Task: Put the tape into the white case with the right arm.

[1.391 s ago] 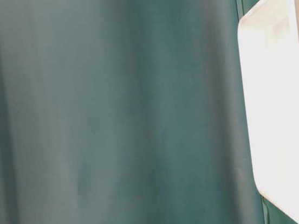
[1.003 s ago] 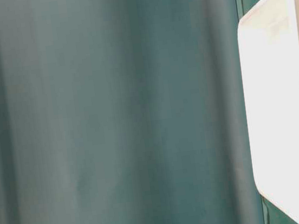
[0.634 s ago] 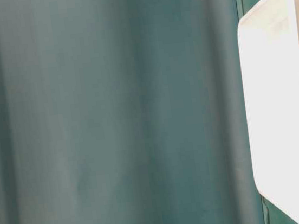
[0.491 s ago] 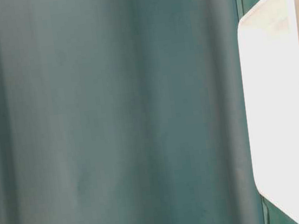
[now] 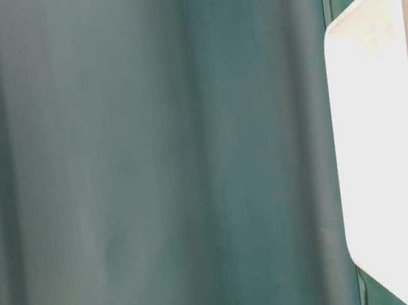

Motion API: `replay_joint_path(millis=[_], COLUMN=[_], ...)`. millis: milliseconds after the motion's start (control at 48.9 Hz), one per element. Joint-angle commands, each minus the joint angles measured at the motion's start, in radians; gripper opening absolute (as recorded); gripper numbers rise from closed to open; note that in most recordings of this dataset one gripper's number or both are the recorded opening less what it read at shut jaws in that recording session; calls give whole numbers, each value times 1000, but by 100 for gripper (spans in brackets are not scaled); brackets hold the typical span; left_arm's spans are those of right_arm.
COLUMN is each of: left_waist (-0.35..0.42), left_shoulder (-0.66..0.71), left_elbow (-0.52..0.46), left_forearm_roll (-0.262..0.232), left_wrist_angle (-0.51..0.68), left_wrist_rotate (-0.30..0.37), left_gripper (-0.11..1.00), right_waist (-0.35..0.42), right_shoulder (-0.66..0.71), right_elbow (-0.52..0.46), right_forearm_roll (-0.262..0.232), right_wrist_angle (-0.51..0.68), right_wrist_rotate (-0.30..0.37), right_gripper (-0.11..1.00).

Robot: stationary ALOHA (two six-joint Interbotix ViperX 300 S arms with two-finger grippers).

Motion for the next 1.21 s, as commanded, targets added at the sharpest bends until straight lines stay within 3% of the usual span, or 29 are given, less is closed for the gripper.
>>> replay_joint_path(millis=[0, 184, 491, 880, 1187], left_waist=[-3, -3, -3, -3, -3], left_shoulder=[6, 6, 6, 6, 6], left_elbow=[-8, -8, -3, -2, -6], left_forearm_roll=[-2, -2, -2, -3, -3], left_wrist_angle=[-3, -3, -3, -3, -3], left_wrist_rotate=[0, 0, 0, -2, -3], left_gripper=[1, 1, 1, 1, 1], right_waist=[25, 115, 225, 241, 252], right_shoulder=[17, 55, 98, 107, 252], right_elbow=[-6, 2, 2, 11, -34], right_forearm_roll=[-11, -38, -38, -38, -44], right_wrist_angle=[-3, -3, -3, -9, -57], right_wrist_rotate=[0, 2, 2, 2, 2], right_gripper=[64, 64, 64, 64, 64])
